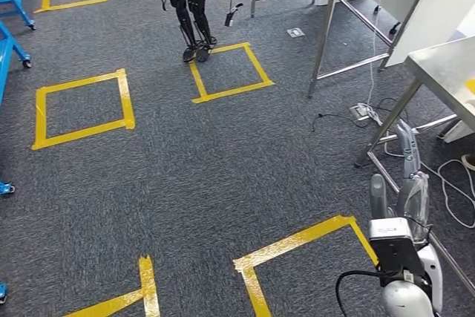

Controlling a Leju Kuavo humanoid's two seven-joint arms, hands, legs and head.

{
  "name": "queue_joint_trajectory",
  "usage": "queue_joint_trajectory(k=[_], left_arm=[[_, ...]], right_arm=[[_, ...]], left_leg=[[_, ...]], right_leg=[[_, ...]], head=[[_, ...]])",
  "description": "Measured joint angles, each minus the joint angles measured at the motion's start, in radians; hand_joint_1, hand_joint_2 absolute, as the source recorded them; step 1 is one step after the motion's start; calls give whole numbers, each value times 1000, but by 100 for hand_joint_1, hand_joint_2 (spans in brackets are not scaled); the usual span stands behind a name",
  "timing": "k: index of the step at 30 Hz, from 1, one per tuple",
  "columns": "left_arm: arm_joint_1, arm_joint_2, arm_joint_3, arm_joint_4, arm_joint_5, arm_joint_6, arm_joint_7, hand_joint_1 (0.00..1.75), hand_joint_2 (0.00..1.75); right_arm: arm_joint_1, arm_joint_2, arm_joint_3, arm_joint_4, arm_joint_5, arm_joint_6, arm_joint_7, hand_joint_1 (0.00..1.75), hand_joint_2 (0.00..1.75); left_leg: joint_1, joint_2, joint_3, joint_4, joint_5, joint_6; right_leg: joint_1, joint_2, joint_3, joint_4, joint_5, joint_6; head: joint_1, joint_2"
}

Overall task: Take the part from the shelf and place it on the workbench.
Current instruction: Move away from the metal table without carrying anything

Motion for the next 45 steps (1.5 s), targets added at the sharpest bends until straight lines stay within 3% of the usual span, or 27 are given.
queue_joint_trajectory(k=[1,3,5,7,8,10,12,14,16,18,20,22,23,25,27,28,29,30,32,33,34,36,38,40,42,44,45], left_arm=[[0,0,-1,0,1,-1,0,0,0],[-2,1,-3,0,2,-1,0,0,0],[-3,3,-4,0,3,-1,0,0,0],[-1,5,-5,0,2,-1,0,0,0],[2,6,-5,0,2,-1,0,0,0],[2,8,-5,0,2,-1,1,0,0],[0,8,-5,0,2,-1,1,0,0],[0,8,-6,0,3,-1,1,0,0],[2,9,-6,0,3,-1,2,0,0],[2,10,-6,0,3,-1,2,0,0],[-1,11,-6,0,3,-1,2,0,0],[-1,12,-6,0,3,-1,2,0,0],[1,12,-6,0,3,-1,2,0,0],[2,12,-6,0,3,-1,3,0,0],[-1,13,-6,0,3,-1,3,0,0],[-3,14,-6,0,3,-1,3,0,0],[-3,14,-6,0,3,-1,3,0,0],[-3,14,-6,0,3,-1,3,0,0],[-2,13,-6,0,2,0,2,0,0],[-3,13,-6,0,2,0,2,0,0],[-3,13,-6,0,2,1,2,0,0],[-3,13,-6,0,2,2,2,0,0],[0,14,-6,0,2,3,2,0,0],[0,14,-6,0,3,5,2,0,0],[-3,13,-6,1,6,5,11,0,0],[-5,12,-5,2,12,-2,48,0,0],[-4,12,-4,2,16,-7,74,0,0]], right_arm=[[-3,0,0,0,3,1,1,0,0],[-13,0,0,1,16,5,4,0,0],[-21,0,0,3,34,9,12,0,0],[-29,0,0,5,47,10,18,0,0],[-33,0,0,6,51,10,20,0,0],[-39,1,1,6,56,7,23,0,0],[-40,1,1,8,59,5,29,0,0],[-41,1,2,10,63,4,33,0,0],[-43,1,2,10,67,4,35,0,0],[-47,1,4,11,69,4,36,0,0],[-52,1,5,11,70,4,37,0,0],[-55,1,8,13,70,4,38,0,0],[-57,1,10,13,70,4,39,0,0],[-60,1,13,14,71,4,39,0,0],[-62,1,16,16,72,4,41,0,0],[-62,1,17,18,72,5,43,0,0],[-63,1,19,21,72,6,45,0,0],[-64,1,20,23,72,6,45,0,0],[-69,1,23,25,72,8,48,0,0],[-72,1,25,26,71,9,49,0,0],[-74,1,26,27,70,9,49,0,0],[-75,1,29,30,71,11,50,0,0],[-78,1,31,31,73,12,51,0,0],[-83,1,33,31,77,13,50,0,0],[-85,1,35,32,81,14,50,0,0],[-93,1,39,35,85,19,53,0,0],[-102,1,44,37,86,23,57,0,0]], left_leg=[[1,-14,1,2,0,-1],[1,-41,-2,11,-3,-6],[2,-63,-14,18,-1,-18],[5,-83,-24,19,4,-31],[5,-77,-28,25,1,-37],[4,-33,-55,82,-35,-46],[6,14,-112,209,-99,-54],[9,26,-153,300,-127,-58],[10,34,-123,249,-84,-56],[4,76,-50,109,-28,-49],[-5,112,-14,31,-12,-39],[-8,100,-15,23,-15,-29],[-6,89,-14,19,-14,-24],[-1,68,-10,11,-9,-12],[2,45,-8,9,-8,-5],[1,32,-8,10,-8,-3],[0,19,-7,10,-8,-2],[0,6,-6,11,-8,-2],[1,-20,-3,13,-10,-4],[0,-32,-3,15,-11,-7],[0,-43,-5,18,-12,-10],[1,-63,-14,20,-9,-22],[5,-73,-21,21,-7,-33],[3,-36,-37,58,-32,-43],[4,13,-88,170,-90,-52],[8,26,-144,286,-132,-58],[10,27,-151,301,-128,-59]], right_leg=[[-2,5,21,-56,41,0],[-9,47,79,-194,104,0],[-12,78,109,-253,114,-4],[-10,63,113,-256,115,-15],[-10,51,114,-259,117,-21],[-11,24,118,-265,121,-32],[-7,-5,120,-265,119,-38],[-4,-34,121,-265,116,-41],[-4,-59,125,-265,112,-40],[0,-81,131,-264,106,-35],[5,-99,134,-264,100,-26],[8,-120,138,-267,96,-17],[7,-118,139,-265,91,-12],[3,-73,120,-220,57,-4],[1,-18,59,-97,-1,-1],[1,-8,22,-30,-24,-1],[1,-4,-4,11,-29,-1],[1,-2,-14,15,-13,-2],[-1,11,19,-84,63,-4],[-3,33,46,-151,96,-5],[-6,55,71,-206,116,-7],[-8,81,93,-248,121,-13],[-7,62,98,-254,124,-22],[-8,38,104,-261,127,-34],[-6,10,110,-264,125,-42],[-3,-18,111,-264,122,-46],[-2,-29,112,-264,121,-46]], head=[[0,0],[0,0],[-1,0],[-1,0],[-2,0],[-7,0],[-11,0],[-11,0],[-11,0],[-12,0],[-11,0],[-10,0],[-9,0],[-5,0],[0,0],[1,0],[1,0],[1,0],[1,0],[1,0],[1,0],[0,0],[0,0],[-5,0],[-9,0],[-8,0],[-8,0]])
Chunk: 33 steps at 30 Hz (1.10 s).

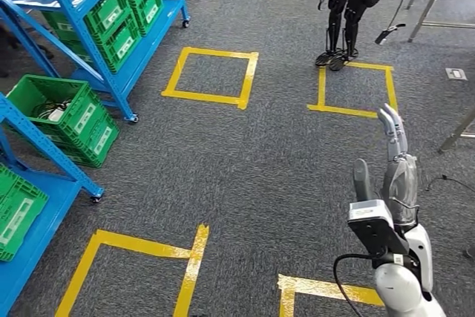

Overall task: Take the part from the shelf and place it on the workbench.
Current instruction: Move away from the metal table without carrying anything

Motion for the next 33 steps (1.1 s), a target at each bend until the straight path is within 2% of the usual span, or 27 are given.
queue_joint_trajectory(k=[1,2,4,5,6,8,9,11,12,13,14,15,16,17,18,19,20,21,23,24,26,28,29,30,31,32,33], left_arm=[[1,0,1,0,3,-4,27,0,0],[2,1,1,0,5,-6,58,0,0],[0,2,2,0,10,-8,122,0,0],[-1,2,4,0,13,-10,155,0,0],[-1,2,6,0,17,-12,185,0,0],[3,1,15,0,29,-16,230,0,0],[6,0,22,0,38,-17,246,0,0],[8,-3,38,-3,63,-22,270,0,0],[7,-5,47,-5,75,-26,280,0,0],[7,-6,57,-8,86,-31,289,0,0],[6,-8,67,-12,94,-35,294,0,0],[7,-11,73,-15,98,-37,298,0,0],[7,-13,79,-17,100,-38,299,0,0],[7,-15,84,-20,101,-39,299,0,0],[7,-17,88,-22,101,-41,300,0,0],[6,-18,92,-26,102,-44,300,0,0],[6,-19,96,-30,103,-47,300,0,0],[6,-20,100,-34,104,-49,301,0,0],[8,-21,103,-39,107,-51,302,0,0],[9,-21,104,-41,107,-52,301,0,0],[8,-22,105,-45,104,-53,299,0,0],[5,-23,105,-46,98,-56,294,0,0],[4,-23,104,-46,93,-59,291,0,0],[4,-23,104,-46,88,-63,289,0,0],[5,-23,103,-46,84,-67,287,0,0],[6,-23,102,-46,82,-69,286,0,0],[6,-22,101,-46,80,-69,284,0,0]], right_arm=[[-12,0,6,3,1,6,6,0,0],[-26,0,13,6,3,11,13,0,0],[-52,0,27,10,7,19,25,0,0],[-62,0,33,12,9,20,30,0,0],[-69,0,39,15,11,21,33,0,0],[-79,0,50,21,14,21,36,0,0],[-83,1,54,24,16,21,36,0,0],[-87,1,60,27,17,18,36,0,0],[-87,1,61,30,15,17,36,0,0],[-87,1,63,33,14,16,37,0,0],[-86,1,64,37,13,16,38,0,0],[-86,1,66,40,12,16,38,0,0],[-85,1,67,43,12,16,38,0,0],[-86,1,68,45,11,16,38,0,0],[-86,1,70,46,9,16,38,0,0],[-87,1,71,47,8,16,38,0,0],[-87,1,72,48,5,15,37,0,0],[-88,1,73,50,3,14,36,0,0],[-90,0,75,52,-1,12,34,0,0],[-91,0,75,53,-1,11,33,0,0],[-93,0,76,53,-2,10,31,0,0],[-92,0,76,56,-4,8,30,0,0],[-92,0,77,58,-5,8,29,0,0],[-92,0,77,60,-6,7,29,0,0],[-92,0,77,62,-7,7,29,0,0],[-92,0,78,63,-8,7,28,0,0],[-92,0,78,64,-9,7,28,0,0]], left_leg=[[1,2,12,-24,22,1],[0,9,42,-83,58,3],[-6,42,110,-218,109,10],[-10,55,131,-260,118,14],[-14,61,138,-278,116,18],[-14,45,138,-285,117,27],[-12,37,140,-290,119,33],[-7,20,145,-298,124,45],[-6,11,146,-299,124,47],[-6,1,145,-299,123,50],[-6,-9,146,-298,123,50],[-7,-20,146,-298,122,50],[-6,-32,147,-297,122,50],[-6,-43,149,-296,121,49],[-4,-55,149,-294,120,46],[-5,-66,148,-289,117,43],[-4,-76,145,-286,117,37],[-4,-85,141,-284,117,32],[-1,-103,135,-284,121,21],[-1,-101,132,-281,119,16],[-3,-65,112,-232,87,7],[-2,-16,56,-108,24,-1],[-1,-5,26,-43,-2,-4],[0,0,8,-2,-12,-5],[1,2,8,1,-2,-5],[1,6,28,-38,25,-3],[-1,15,64,-106,63,1]], right_leg=[[0,-10,2,0,-1,0],[1,-19,4,0,-3,1],[5,-37,10,1,-9,6],[7,-46,12,1,-12,10],[10,-55,13,0,-14,14],[10,-70,16,-2,-19,24],[9,-61,15,2,-26,29],[4,-17,-14,64,-64,37],[3,7,-45,126,-93,40],[2,20,-84,198,-121,42],[2,25,-118,258,-138,44],[2,26,-139,286,-136,45],[2,27,-140,274,-113,45],[1,32,-120,221,-73,44],[-2,47,-91,150,-35,44],[-4,67,-60,83,-9,43],[-6,84,-36,37,4,42],[-6,96,-24,17,4,40],[-5,87,-18,13,3,30],[-5,77,-15,10,4,25],[-8,53,-9,3,6,14],[-5,28,-6,1,4,7],[-3,14,-5,2,2,5],[-2,2,-4,2,1,4],[-1,-10,-2,2,-1,4],[0,-21,1,2,-4,4],[1,-31,6,2,-7,5]], head=[[0,0],[0,0],[-1,0],[0,0],[0,0],[1,0],[2,0],[7,0],[10,0],[11,0],[12,0],[12,0],[12,0],[12,0],[12,0],[12,0],[12,0],[11,0],[11,0],[10,0],[4,0],[-1,0],[0,0],[-1,0],[-1,0],[-1,0],[-1,0]])
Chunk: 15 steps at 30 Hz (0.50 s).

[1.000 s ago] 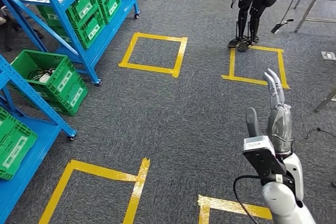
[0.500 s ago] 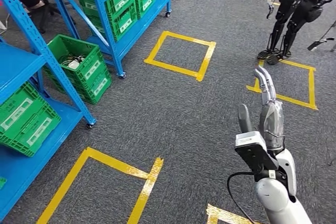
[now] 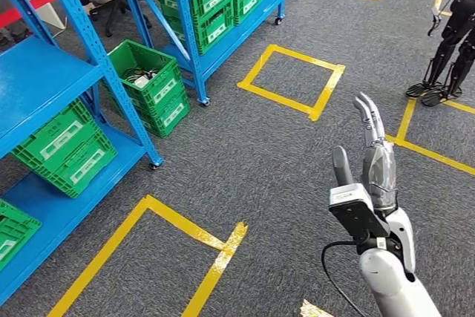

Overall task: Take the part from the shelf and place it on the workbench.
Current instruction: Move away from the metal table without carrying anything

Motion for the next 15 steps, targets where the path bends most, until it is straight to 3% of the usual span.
queue_joint_trajectory(k=[2,3,4,6,7,9,10,12,13,14,15], left_arm=[[-1,1,-1,0,-1,-2,-2,0,0],[-2,2,-1,0,-1,-4,-3,0,0],[-3,2,-1,0,-1,-7,-3,0,0],[-1,3,-2,0,-2,-10,-4,0,0],[1,2,-2,0,-2,-11,-5,0,0],[0,2,-2,0,-2,-12,-8,0,0],[-1,2,-2,0,-2,-12,-9,0,0],[-3,3,-2,0,-2,-12,-11,0,0],[-3,2,-2,1,-2,-12,-11,0,0],[-2,2,-2,1,-2,-12,-12,0,0],[-2,2,-2,1,-2,-11,-13,0,0]], right_arm=[[-1,0,0,1,-1,-1,0,0,0],[-1,0,1,2,-1,-1,-1,0,0],[-1,-1,1,3,-2,-1,-1,0,0],[-2,-1,2,4,-4,-2,-2,0,0],[-3,-2,3,5,-4,-2,-2,0,0],[-3,-4,2,5,-5,-2,-2,0,0],[-2,-6,2,7,-6,-2,-3,0,0],[3,-8,2,12,-7,-2,-3,0,0],[4,-8,2,15,-7,-2,-3,0,0],[4,-9,2,17,-7,-2,-2,0,0],[4,-9,2,19,-7,-2,-2,0,0]], left_leg=[[-9,36,67,-129,45,12],[-14,49,83,-163,50,17],[-18,53,87,-175,45,21],[-16,36,89,-185,47,30],[-13,27,93,-191,50,36],[-6,9,100,-200,54,46],[-5,0,100,-201,54,48],[-4,-22,100,-200,54,50],[-4,-33,101,-200,53,51],[-3,-45,102,-199,52,50],[-2,-57,104,-197,51,48]], right_leg=[[5,-18,7,0,-7,5],[8,-27,9,0,-10,8],[10,-36,11,-1,-12,12],[9,-49,15,-4,-18,23],[8,-38,14,3,-27,28],[5,12,-20,75,-69,36],[4,37,-54,143,-98,38],[2,56,-126,266,-134,42],[1,58,-144,286,-126,43],[1,59,-142,264,-97,44],[-2,66,-121,206,-54,45]], head=[[1,0],[2,0],[2,0],[2,0],[3,0],[9,0],[13,0],[16,0],[16,0],[17,0],[17,0]])
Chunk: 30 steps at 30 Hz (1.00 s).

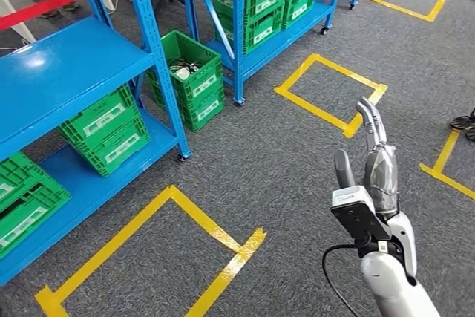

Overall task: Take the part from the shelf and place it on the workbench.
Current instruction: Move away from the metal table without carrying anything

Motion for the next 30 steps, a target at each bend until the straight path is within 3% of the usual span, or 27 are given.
queue_joint_trajectory(k=[2,3,4,6,8,10,12,13,14,15,17,19,21,22,24,26,27,28,29,30], left_arm=[[-1,0,0,0,0,2,-2,0,0],[-1,1,0,0,0,2,-2,0,0],[0,1,-1,0,0,2,-3,0,0],[3,3,-1,0,0,3,-4,0,0],[5,3,-1,1,0,2,-5,0,0],[3,4,-1,3,-1,2,-8,0,0],[1,5,-1,3,-3,3,-12,0,0],[2,5,-1,3,-5,3,-13,0,0],[3,5,-2,3,-6,3,-14,0,0],[4,6,-2,3,-7,3,-15,0,0],[4,9,-2,3,-8,3,-15,0,0],[1,11,-2,3,-8,3,-17,0,0],[1,12,-2,3,-8,3,-18,0,0],[4,11,-2,3,-9,4,-19,0,0],[5,10,-2,3,-9,4,-20,0,0],[3,8,-2,3,-9,4,-23,0,0],[1,8,-2,3,-10,3,-24,0,0],[1,8,-2,3,-11,2,-25,0,0],[1,7,-2,4,-11,2,-25,0,0],[1,7,-2,4,-12,1,-26,0,0]], right_arm=[[0,0,0,3,0,0,0,0,0],[0,0,0,4,0,1,1,0,0],[0,0,0,5,0,1,1,0,0],[-1,0,0,6,0,2,1,0,0],[-3,0,1,7,-1,3,1,0,0],[-2,-1,0,8,-2,5,2,0,0],[0,-2,0,12,-5,8,3,0,0],[2,-2,0,14,-6,11,4,0,0],[2,-2,0,16,-7,13,4,0,0],[3,-2,0,18,-8,14,4,0,0],[3,-2,0,19,-9,16,4,0,0],[3,-3,-1,22,-12,17,4,0,0],[2,-4,-1,24,-14,20,3,0,0],[1,-4,0,25,-14,21,3,0,0],[-1,-5,0,25,-14,24,2,0,0],[2,-7,-1,27,-13,27,4,0,0],[5,-8,-1,28,-13,29,5,0,0],[7,-8,0,29,-13,30,7,0,0],[8,-9,0,29,-13,31,7,0,0],[9,-9,0,29,-13,31,7,0,0]], left_leg=[[1,-23,-2,9,-5,-9],[1,-33,-6,13,-7,-14],[1,-42,-11,16,-7,-20],[2,-58,-18,18,-4,-31],[-1,-32,-30,48,-24,-40],[-1,19,-76,151,-79,-49],[2,39,-134,271,-127,-54],[3,42,-146,295,-128,-54],[3,44,-141,283,-109,-53],[2,47,-117,236,-76,-49],[-6,78,-54,107,-14,-37],[-16,106,-22,34,-1,-27],[-19,98,-21,21,-7,-20],[-16,90,-19,16,-5,-16],[-9,73,-13,6,0,-5],[-5,55,-11,4,2,1],[-5,44,-11,4,2,2],[-5,33,-11,5,1,2],[-4,22,-10,6,1,2],[-3,11,-9,8,-1,0]], right_leg=[[-7,37,58,-132,60,0],[-9,52,78,-173,70,-3],[-9,61,88,-188,67,-8],[-8,45,91,-191,66,-22],[-12,24,97,-194,66,-33],[-10,-1,101,-196,63,-42],[-6,-25,103,-196,59,-46],[-5,-36,104,-196,58,-47],[-3,-47,106,-196,56,-48],[-2,-57,110,-196,53,-48],[2,-74,116,-196,47,-45],[7,-91,117,-195,44,-40],[10,-109,117,-197,42,-31],[9,-107,117,-195,37,-26],[6,-69,94,-145,4,-17],[3,-23,26,-17,-53,-13],[3,-13,-11,47,-72,-11],[2,-10,-35,84,-75,-9],[2,-8,-42,84,-57,-8],[1,-5,-29,43,-22,-7]], head=[[0,0],[0,0],[-1,0],[-1,0],[-8,0],[-16,0],[-17,0],[-17,0],[-18,0],[-18,0],[-17,0],[-16,0],[-16,0],[-16,0],[-14,0],[-10,0],[-8,0],[-8,0],[-8,0],[-8,0]])
